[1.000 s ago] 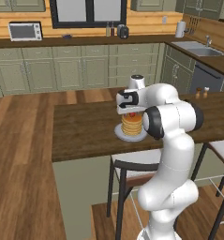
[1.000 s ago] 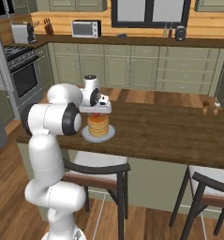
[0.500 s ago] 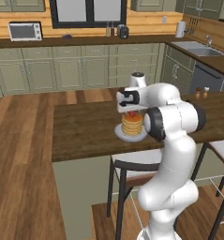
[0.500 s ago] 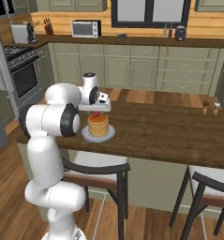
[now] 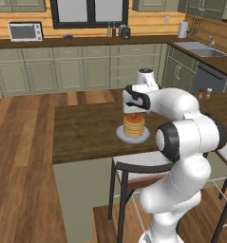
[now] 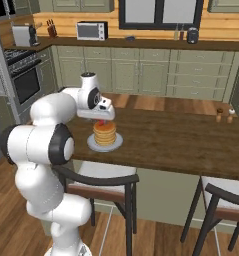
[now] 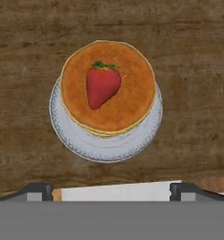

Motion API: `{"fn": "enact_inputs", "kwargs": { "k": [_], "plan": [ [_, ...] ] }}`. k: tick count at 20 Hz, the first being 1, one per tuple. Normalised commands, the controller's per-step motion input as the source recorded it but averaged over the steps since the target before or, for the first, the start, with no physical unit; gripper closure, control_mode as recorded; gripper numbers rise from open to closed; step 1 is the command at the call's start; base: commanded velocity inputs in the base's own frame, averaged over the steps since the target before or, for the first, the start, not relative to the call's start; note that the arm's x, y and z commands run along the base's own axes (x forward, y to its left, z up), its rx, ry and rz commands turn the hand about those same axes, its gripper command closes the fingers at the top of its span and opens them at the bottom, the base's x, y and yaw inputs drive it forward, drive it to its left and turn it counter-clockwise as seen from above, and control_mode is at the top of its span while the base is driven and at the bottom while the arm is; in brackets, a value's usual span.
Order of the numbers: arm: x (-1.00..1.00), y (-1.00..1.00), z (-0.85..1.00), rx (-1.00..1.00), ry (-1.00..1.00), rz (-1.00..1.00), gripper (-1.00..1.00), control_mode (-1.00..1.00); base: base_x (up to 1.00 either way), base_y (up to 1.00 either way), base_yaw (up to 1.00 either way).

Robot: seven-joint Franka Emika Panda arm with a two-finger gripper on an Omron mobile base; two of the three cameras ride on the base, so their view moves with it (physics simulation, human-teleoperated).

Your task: Take the strawberry from the fridge and place it on top of the pancake, located on the dining counter.

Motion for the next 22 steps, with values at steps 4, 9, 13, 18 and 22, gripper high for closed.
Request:
{"fn": "enact_inputs", "kwargs": {
  "k": [4,9,13,18,22],
  "plan": [
    [-1.0,0.0,0.52,0.0,0.0,-0.13,-1.0,-1.0,0.0,0.0,0.0],
    [-1.0,0.05,0.57,0.0,0.0,-0.07,-1.0,-1.0,0.0,0.0,0.0],
    [-1.0,0.24,0.6,0.0,0.0,0.0,-1.0,-1.0,0.0,0.0,0.0],
    [-1.0,0.52,0.46,-0.1,0.0,0.05,-1.0,-1.0,0.0,0.0,0.0],
    [-1.0,0.79,0.19,-0.23,0.0,0.14,-1.0,-1.0,0.0,0.0,0.0]
  ]
}}
